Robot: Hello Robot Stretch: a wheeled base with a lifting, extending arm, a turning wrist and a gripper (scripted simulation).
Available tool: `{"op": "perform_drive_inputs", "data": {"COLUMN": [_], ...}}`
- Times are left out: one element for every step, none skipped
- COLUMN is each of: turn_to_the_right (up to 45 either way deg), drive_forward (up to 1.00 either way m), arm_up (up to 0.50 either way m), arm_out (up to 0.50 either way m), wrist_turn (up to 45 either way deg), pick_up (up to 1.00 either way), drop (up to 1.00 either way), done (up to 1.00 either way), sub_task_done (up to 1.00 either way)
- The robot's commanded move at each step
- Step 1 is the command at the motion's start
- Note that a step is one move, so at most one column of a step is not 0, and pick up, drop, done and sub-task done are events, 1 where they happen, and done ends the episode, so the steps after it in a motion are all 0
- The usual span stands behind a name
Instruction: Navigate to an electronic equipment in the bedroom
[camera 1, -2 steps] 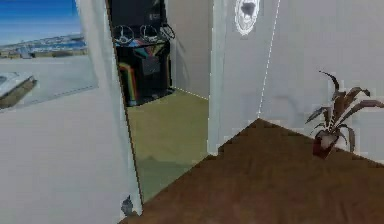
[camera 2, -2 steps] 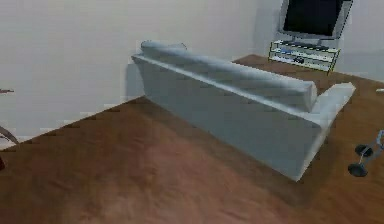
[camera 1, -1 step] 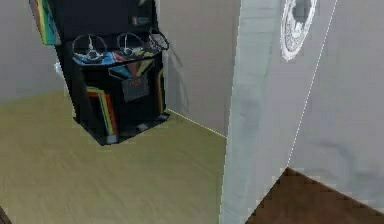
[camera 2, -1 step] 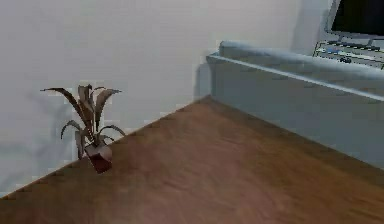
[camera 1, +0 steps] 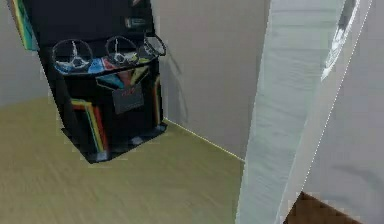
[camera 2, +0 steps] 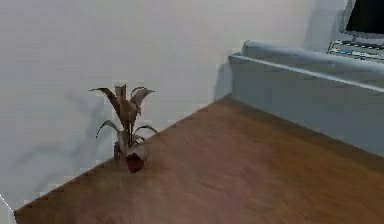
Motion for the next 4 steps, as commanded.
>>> {"op": "perform_drive_inputs", "data": {"turn_to_the_right": [-45.0,0.0,0.0,-42.0], "drive_forward": [0.00,1.00,0.20,0.00], "arm_up": [0.00,0.00,0.00,0.00], "arm_out": [0.00,0.00,0.00,0.00], "wrist_turn": [0.0,0.0,0.0,0.0], "pick_up": [0.00,0.00,0.00,0.00], "drop": [0.00,0.00,0.00,0.00], "done": [0.00,0.00,0.00,0.00], "sub_task_done": [0.00,0.00,0.00,0.00]}}
